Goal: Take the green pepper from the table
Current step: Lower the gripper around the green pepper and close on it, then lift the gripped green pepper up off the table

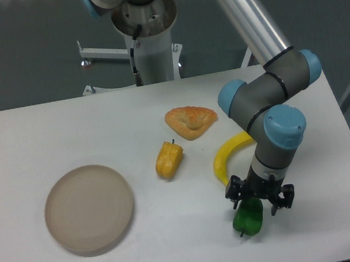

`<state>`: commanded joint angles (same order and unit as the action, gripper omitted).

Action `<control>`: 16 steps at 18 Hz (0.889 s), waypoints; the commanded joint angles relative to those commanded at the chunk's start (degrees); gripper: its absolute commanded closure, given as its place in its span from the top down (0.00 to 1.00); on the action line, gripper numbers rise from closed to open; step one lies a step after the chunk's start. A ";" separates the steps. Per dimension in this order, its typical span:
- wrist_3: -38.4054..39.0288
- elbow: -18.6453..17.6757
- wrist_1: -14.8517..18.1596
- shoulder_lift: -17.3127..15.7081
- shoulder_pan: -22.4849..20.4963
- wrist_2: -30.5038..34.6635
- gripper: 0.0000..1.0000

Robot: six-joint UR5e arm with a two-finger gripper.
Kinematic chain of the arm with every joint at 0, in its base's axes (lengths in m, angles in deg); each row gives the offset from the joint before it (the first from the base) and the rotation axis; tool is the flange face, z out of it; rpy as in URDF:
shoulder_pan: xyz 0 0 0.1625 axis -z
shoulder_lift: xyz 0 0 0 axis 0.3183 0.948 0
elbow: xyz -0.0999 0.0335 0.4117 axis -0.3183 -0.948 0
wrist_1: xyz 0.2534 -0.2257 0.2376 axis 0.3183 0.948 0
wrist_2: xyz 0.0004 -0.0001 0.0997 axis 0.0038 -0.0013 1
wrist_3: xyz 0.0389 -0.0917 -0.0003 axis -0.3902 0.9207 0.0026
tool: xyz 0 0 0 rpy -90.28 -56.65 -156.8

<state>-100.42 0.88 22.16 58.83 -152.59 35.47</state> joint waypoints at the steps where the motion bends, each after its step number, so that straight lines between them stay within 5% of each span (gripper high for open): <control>1: -0.26 0.00 0.09 -0.09 0.00 0.09 0.81; 3: -0.62 0.00 0.09 -0.17 -0.09 0.18 0.56; 6: -0.88 0.00 0.09 -0.17 -0.09 0.26 0.40; 16: -7.81 2.28 0.79 -3.77 -2.98 0.53 0.36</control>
<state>-108.23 3.16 22.95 55.05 -155.57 35.99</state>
